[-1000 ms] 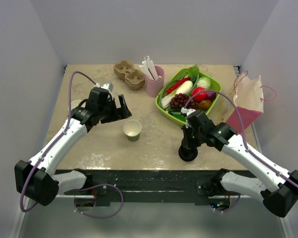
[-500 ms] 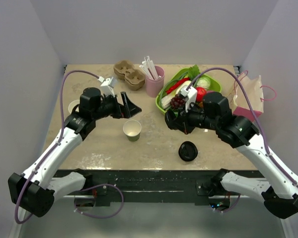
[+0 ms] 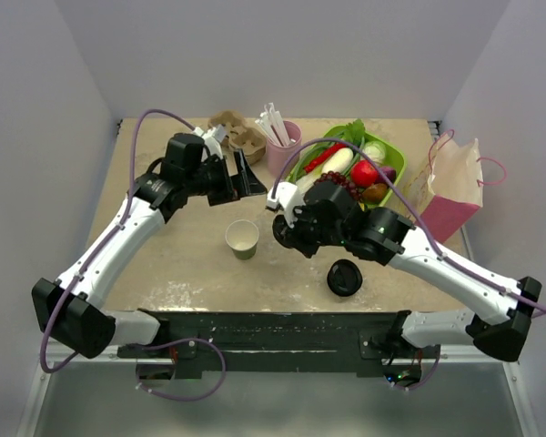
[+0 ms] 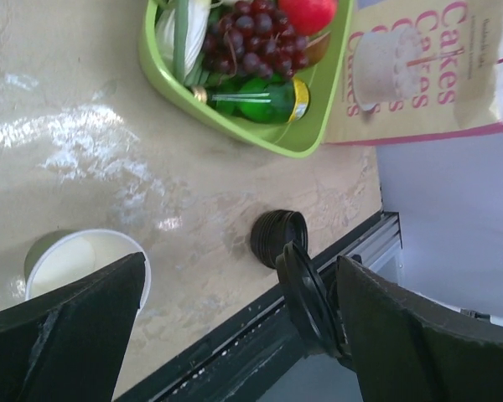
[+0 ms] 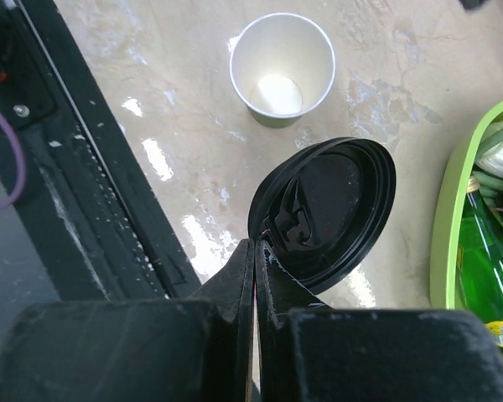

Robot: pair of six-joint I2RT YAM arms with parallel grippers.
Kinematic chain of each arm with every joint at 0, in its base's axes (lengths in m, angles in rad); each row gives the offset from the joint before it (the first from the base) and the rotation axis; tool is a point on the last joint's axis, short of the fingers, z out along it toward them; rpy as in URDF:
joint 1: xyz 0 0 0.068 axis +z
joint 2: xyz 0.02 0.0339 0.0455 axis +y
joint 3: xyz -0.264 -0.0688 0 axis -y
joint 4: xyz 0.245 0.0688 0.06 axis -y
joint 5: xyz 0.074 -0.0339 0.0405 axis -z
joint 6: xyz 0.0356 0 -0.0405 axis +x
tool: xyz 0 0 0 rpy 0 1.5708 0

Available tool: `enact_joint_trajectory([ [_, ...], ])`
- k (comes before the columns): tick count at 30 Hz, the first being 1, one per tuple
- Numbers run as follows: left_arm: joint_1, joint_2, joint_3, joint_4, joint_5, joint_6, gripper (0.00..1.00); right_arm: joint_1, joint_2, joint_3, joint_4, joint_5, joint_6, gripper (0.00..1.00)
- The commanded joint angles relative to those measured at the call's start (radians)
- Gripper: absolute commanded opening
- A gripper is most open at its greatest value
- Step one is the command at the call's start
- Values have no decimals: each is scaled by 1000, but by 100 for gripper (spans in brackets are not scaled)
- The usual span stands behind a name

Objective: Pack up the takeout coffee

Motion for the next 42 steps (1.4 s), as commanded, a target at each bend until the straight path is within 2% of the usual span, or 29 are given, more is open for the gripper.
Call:
enact_joint_trajectory([
  [1, -22, 12, 8, -62, 19, -27, 100, 64, 25, 46, 52, 142, -61, 0],
  [6, -43, 14, -60, 4, 67, -62, 100, 135, 81, 57, 58, 225, -93, 0],
  [13, -65, 28, -69, -28, 34, -50, 100, 147, 109, 66, 114, 241, -108, 0],
  [19, -75, 57, -60, -49, 33, -19, 89, 153, 146, 96, 177, 234, -134, 0],
  [22, -75, 65, -49, -73, 16, -7, 79, 155, 166, 106, 192, 236, -150, 0],
  [23, -75, 66, -50, -73, 18, -7, 71, 156, 169, 104, 199, 234, -154, 0],
  [25, -74, 69, -54, -67, 30, -7, 62, 156, 172, 104, 209, 225, -156, 0],
  [26, -75, 69, -55, -66, 30, -12, 50, 158, 173, 103, 218, 219, -159, 0],
  [29, -75, 72, -60, -62, 28, -18, 31, 156, 175, 92, 224, 213, -160, 0],
  [32, -75, 75, -60, -62, 28, -22, 20, 158, 175, 77, 218, 208, -166, 0],
  [33, -75, 75, -60, -62, 28, -24, 19, 158, 173, 73, 215, 214, -176, 0],
  [34, -75, 77, -60, -62, 27, -25, 18, 158, 166, 66, 218, 233, -185, 14],
  [36, -75, 83, -57, -71, 27, -25, 16, 162, 152, 57, 233, 241, -225, 29],
  [37, -75, 89, -51, -80, 37, -19, 16, 162, 141, 46, 239, 238, -243, 42],
  [39, -74, 115, -31, -143, 50, -6, 15, 169, 123, 38, 244, 231, -294, 50],
  [42, -74, 156, 17, -236, 48, 16, 13, 184, 107, 5, 221, 225, -367, 52],
])
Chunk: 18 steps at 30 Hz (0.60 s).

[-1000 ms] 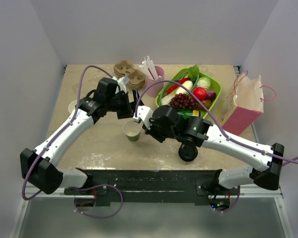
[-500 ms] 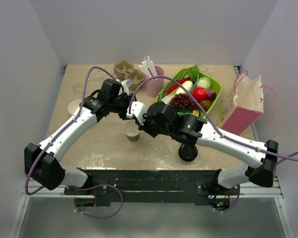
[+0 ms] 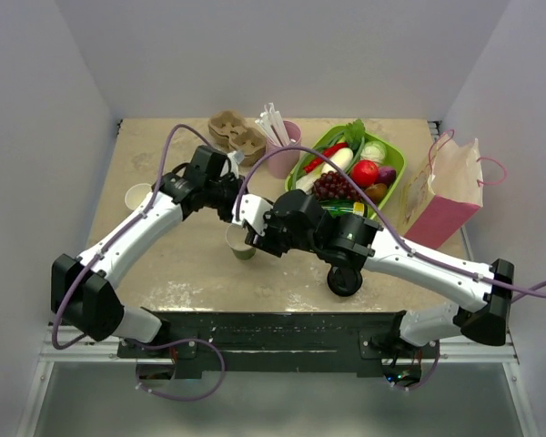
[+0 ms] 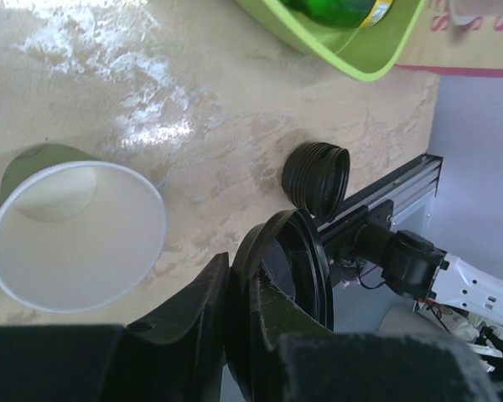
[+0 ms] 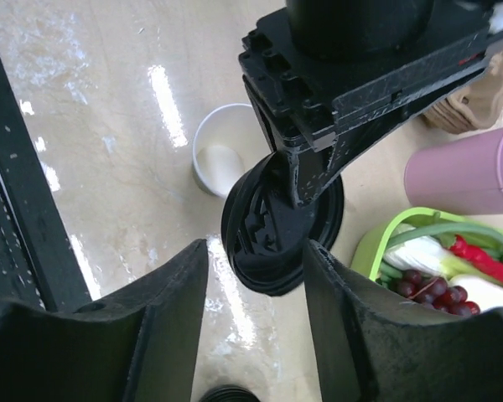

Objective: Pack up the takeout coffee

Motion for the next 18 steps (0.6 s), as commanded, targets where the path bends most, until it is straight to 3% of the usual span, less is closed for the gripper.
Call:
enact_joint_trajectory([
  [1, -5, 55, 72, -135, 31, 28, 13, 28, -62, -52, 25, 13, -145, 54],
  [6, -4, 61, 88, -155, 58, 25, 12, 39, -60, -82, 7, -34, -168, 55],
  [13, -5, 56, 105, -172, 100, 26, 12, 39, -13, -86, 13, -59, -78, 53],
  [14, -5, 58, 106, -176, 94, 28, 12, 39, -11, -85, 27, -58, -61, 49],
  [16, -5, 55, 112, -192, 71, 29, 12, 37, -9, -79, 44, -47, -43, 34],
  [18, -5, 52, 112, -195, 74, 31, 12, 37, -22, -83, 65, -49, -29, 29],
])
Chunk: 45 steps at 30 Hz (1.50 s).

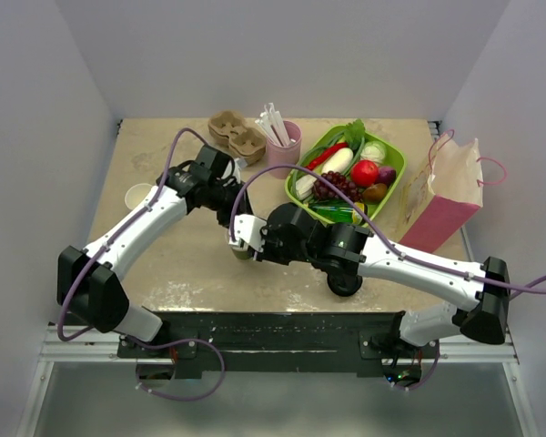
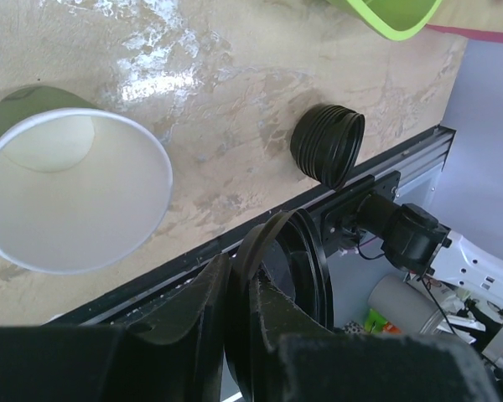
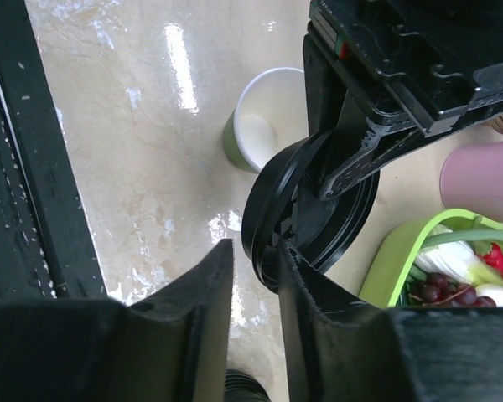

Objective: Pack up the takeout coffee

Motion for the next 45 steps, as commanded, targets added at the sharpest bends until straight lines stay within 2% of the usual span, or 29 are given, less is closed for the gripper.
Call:
enact_joint_trajectory([
  [1, -5, -25, 44, -22, 39, 24, 12, 2, -24, 1, 80, -16, 51, 29],
  [8, -5, -69, 47, -25, 51, 38, 14, 3, 2, 6, 86, -40, 70, 31],
  [10, -5, -73, 53, -54, 49, 44, 14, 3, 6, 13, 89, -42, 78, 28],
  [15, -5, -91, 64, -88, 40, 57, 17, 2, -6, 18, 118, -102, 128, 0],
  [16, -4, -95, 76, -91, 22, 66, 27, 2, -11, 16, 135, -131, 148, 0],
  [18, -4, -115, 86, -99, -13, 64, 38, 2, -23, 10, 160, -164, 176, 0],
  [19, -2, -125, 96, -96, -41, 66, 57, 0, -32, 10, 177, -192, 206, 0],
  [21, -4, -160, 106, -83, -128, 63, 80, -3, -40, 4, 200, -206, 246, 0],
  [22, -2, -174, 112, -79, -165, 49, 96, -21, -46, 4, 215, -217, 289, 0],
  [23, 2, -201, 115, -71, -197, 43, 100, -37, -46, 3, 227, -267, 315, 0],
  [25, 15, -232, 135, -73, -282, 34, 100, -113, -49, -13, 278, -347, 422, 0],
  [26, 19, -270, 142, -71, -314, 34, 100, -150, -47, -23, 304, -458, 468, 0],
  [28, 24, -309, 162, -83, -467, 21, 100, -268, -38, -66, 403, -583, 607, 0],
  [30, 26, -362, 161, -115, -622, 0, 100, -319, -11, -92, 451, -707, 669, 0],
  [33, 33, -428, 79, -94, -664, -5, 100, -350, 41, -86, 482, -767, 725, 0],
  [38, 71, -476, -72, -41, -603, -9, 100, -380, 120, -77, 566, -833, 820, 0],
  [40, 105, -496, -169, 7, -520, 4, 100, -385, 158, -77, 597, -850, 854, 0],
  [42, 189, -514, -257, 58, -405, 18, 100, -385, 184, -70, 586, -838, 851, 1],
  [45, 256, -517, -342, 101, -330, 46, 100, -386, 222, -77, 592, -844, 842, 2],
])
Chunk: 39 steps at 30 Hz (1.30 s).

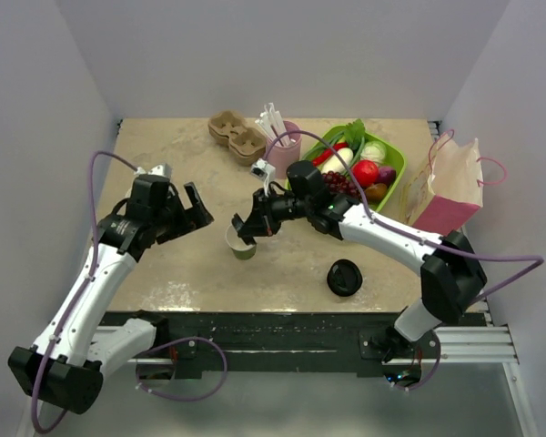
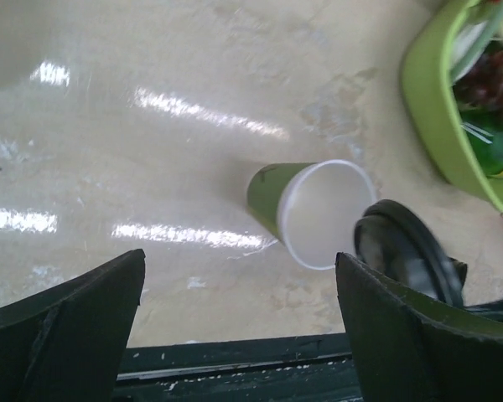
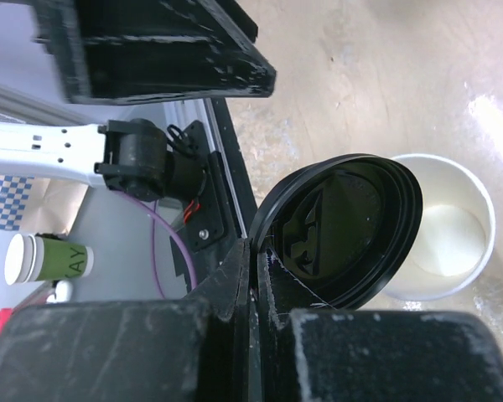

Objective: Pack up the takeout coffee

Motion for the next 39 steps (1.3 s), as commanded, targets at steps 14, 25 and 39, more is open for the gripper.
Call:
enact_joint_trajectory([
  [14, 74, -38, -192, 158, 222, 50, 100, -24, 99, -15, 157, -52, 66, 4],
  [25, 74, 5, -175, 161, 277, 94, 100, -54, 135, -28, 173, -75, 86, 7],
  [39, 74, 42, -233, 250, 329, 70, 100, -60, 134, -29, 160, -87, 83, 14],
])
